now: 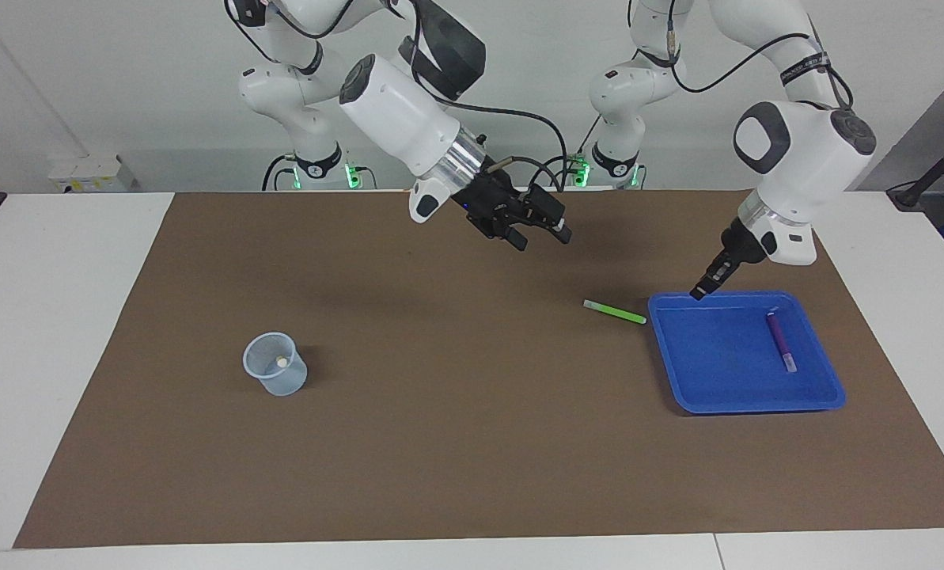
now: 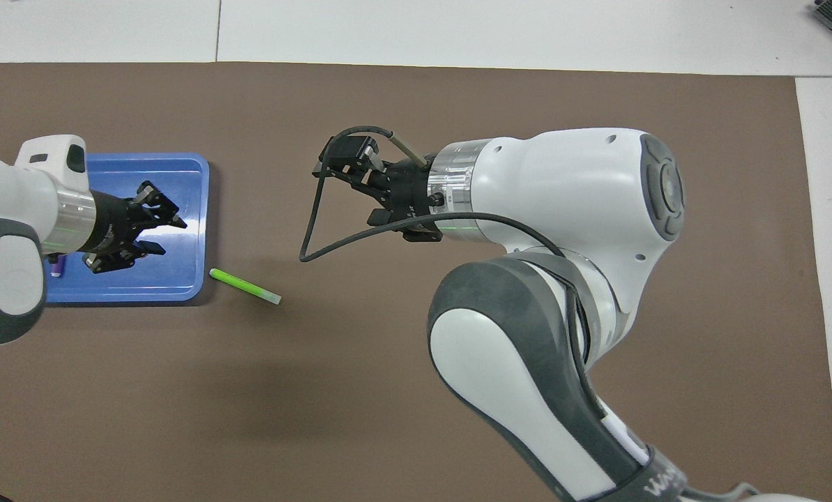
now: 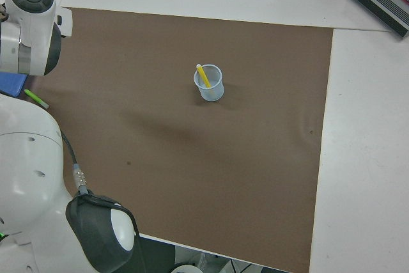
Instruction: Right arm passes pens to left for tray arrangement
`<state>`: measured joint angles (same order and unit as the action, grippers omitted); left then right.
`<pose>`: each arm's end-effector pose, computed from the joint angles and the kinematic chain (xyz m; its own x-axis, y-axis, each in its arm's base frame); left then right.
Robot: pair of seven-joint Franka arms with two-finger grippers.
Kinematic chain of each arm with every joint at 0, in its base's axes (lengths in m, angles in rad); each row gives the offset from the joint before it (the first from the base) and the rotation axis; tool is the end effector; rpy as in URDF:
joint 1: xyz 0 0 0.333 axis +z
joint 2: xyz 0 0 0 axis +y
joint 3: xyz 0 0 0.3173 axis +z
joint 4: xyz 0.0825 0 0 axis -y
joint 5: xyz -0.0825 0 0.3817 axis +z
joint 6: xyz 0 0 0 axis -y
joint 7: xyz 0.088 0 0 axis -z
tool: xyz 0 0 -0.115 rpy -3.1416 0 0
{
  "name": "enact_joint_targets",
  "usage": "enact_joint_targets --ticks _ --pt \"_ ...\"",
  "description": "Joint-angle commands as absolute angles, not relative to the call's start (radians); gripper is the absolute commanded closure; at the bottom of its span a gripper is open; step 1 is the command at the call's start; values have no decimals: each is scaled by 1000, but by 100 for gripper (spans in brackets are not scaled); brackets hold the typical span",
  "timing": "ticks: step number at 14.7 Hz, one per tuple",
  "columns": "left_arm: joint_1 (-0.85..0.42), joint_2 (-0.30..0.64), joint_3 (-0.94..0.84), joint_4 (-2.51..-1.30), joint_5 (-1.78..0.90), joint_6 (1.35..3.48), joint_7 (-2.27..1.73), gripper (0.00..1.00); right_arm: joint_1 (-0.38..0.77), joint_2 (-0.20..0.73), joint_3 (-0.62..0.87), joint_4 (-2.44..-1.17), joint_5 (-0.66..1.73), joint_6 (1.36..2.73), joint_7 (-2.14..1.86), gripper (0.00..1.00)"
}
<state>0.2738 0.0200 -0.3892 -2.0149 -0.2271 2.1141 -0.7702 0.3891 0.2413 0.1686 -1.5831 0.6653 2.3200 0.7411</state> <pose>0.5593 -0.0759 0.4460 0.7246 0.6824 -0.0967 0.6860 -0.7004 0.1972 0.5744 0.3617 0.5538 0.8790 -0.4380 -0.1882 -0.4383 -0.5872 -0.6806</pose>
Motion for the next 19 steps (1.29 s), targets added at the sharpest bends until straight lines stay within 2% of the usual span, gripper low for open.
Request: enact_joint_targets --ticks 1,4,8,11,16,19 --pt "213 -3 -377 -2106 -207 2230 -862 13 341 163 170 -1676 600 2260 710 0" --pt "189 -17 -377 -2176 -207 2293 -916 14 275 108 172 -1736 453 2177 602 0" --pt "176 -17 -379 -2235 -209 2350 -1030 18 175 86 170 -1735 353 2005 364 0" --pt "156 -9 -379 -2324 -209 2468 -1074 20 91 81 170 -1733 273 1935 209 0" --pt "149 41 -379 -2358 -209 2525 -1120 22 38 86 172 -1736 184 1939 153 0" --pt "86 115 -377 -2358 -209 2629 -1199 23 20 104 172 -1736 147 1966 109 0"
